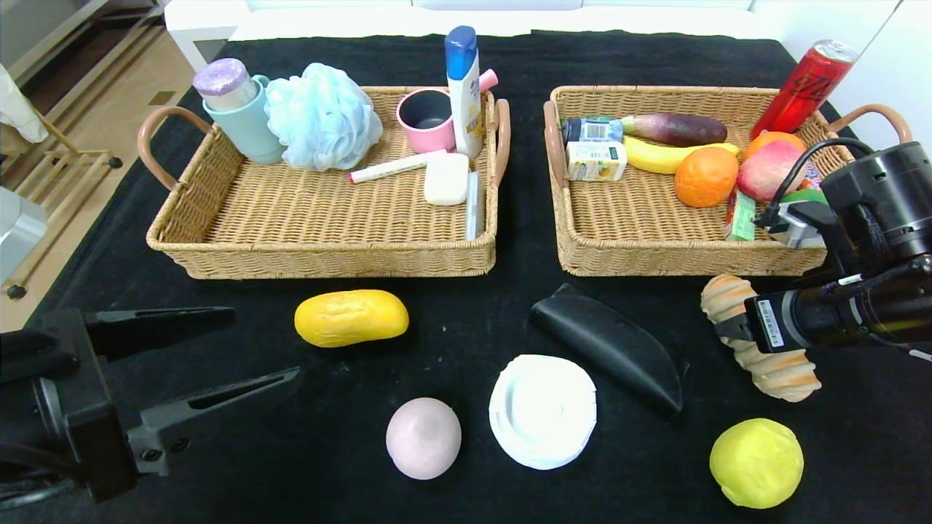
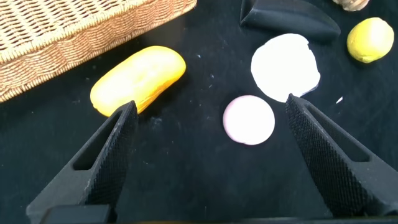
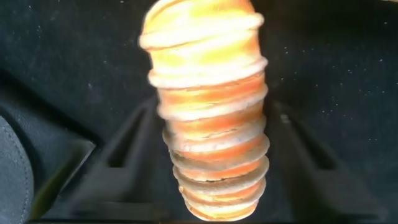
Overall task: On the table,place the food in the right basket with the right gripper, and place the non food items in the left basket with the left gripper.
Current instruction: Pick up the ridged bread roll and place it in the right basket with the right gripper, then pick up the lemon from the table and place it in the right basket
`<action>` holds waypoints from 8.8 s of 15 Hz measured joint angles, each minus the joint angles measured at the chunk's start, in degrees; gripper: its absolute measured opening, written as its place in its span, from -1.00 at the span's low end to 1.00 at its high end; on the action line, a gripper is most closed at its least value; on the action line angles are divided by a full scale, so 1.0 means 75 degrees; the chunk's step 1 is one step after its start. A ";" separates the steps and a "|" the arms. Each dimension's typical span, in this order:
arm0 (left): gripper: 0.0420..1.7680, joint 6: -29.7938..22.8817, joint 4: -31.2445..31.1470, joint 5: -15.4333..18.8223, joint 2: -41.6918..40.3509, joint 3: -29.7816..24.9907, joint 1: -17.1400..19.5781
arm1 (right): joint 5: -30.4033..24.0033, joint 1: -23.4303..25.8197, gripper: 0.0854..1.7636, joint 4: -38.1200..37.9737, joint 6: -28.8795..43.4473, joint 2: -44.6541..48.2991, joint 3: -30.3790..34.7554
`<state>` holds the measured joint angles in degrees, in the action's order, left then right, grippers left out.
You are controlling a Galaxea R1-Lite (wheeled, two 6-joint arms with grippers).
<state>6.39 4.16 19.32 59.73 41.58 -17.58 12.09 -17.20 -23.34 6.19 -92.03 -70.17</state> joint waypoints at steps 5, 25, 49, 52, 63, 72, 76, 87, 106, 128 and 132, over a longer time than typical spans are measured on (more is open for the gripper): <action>0.94 0.0000 0.0007 0.0003 -0.0049 0.0000 0.0007 | -0.0015 -0.0024 -0.51 -0.0003 -0.0003 0.0000 0.0055; 0.94 0.0055 0.0000 -0.0002 -0.0075 -0.0015 0.0000 | 0.0143 -0.0863 -0.74 -0.1050 -0.0320 0.1282 -0.1269; 0.94 0.0063 0.0023 0.0000 -0.0252 0.0034 0.0000 | -0.0029 -0.1227 -0.74 0.2635 -0.0265 -0.1975 -0.4397; 0.94 0.0067 0.0023 0.0000 -0.0252 0.0034 0.0000 | -0.0026 -0.1193 -0.24 0.2651 -0.0257 -0.2016 -0.4393; 0.94 0.0070 0.0023 0.0013 -0.0252 0.0023 0.0000 | 0.0011 -0.1234 0.64 0.2157 -0.0297 -0.1902 -0.4415; 0.94 0.0117 0.0026 0.0010 -0.0247 0.0011 0.0000 | 0.0008 -0.1263 0.84 0.1250 -0.0338 -0.1710 -0.4467; 0.94 0.0117 0.0023 0.0013 -0.0226 0.0008 0.0000 | 0.0000 -0.1260 0.88 0.0242 -0.0323 -0.1710 -0.4998; 0.94 0.0176 -0.0003 0.0013 -0.0232 -0.0003 -0.0015 | 0.0489 -0.1936 0.92 -0.4065 0.3028 0.0169 -0.4055; 0.94 0.0242 -0.0011 0.0000 -0.0229 -0.0073 -0.0011 | 0.0400 -0.2653 0.93 -0.2079 0.5549 0.1499 0.1227; 0.94 0.0242 0.0003 0.0010 -0.0247 -0.0094 -0.0011 | 0.0358 -0.2506 0.23 -0.1429 0.5708 0.0715 0.1586; 0.94 0.0257 0.0003 0.0010 -0.0241 -0.0094 -0.0011 | 0.0361 -0.2554 0.23 -0.1432 0.5712 0.0701 0.1583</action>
<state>8.31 4.18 19.40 57.93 40.88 -17.66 14.80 -36.35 -34.08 49.03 -86.77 -58.30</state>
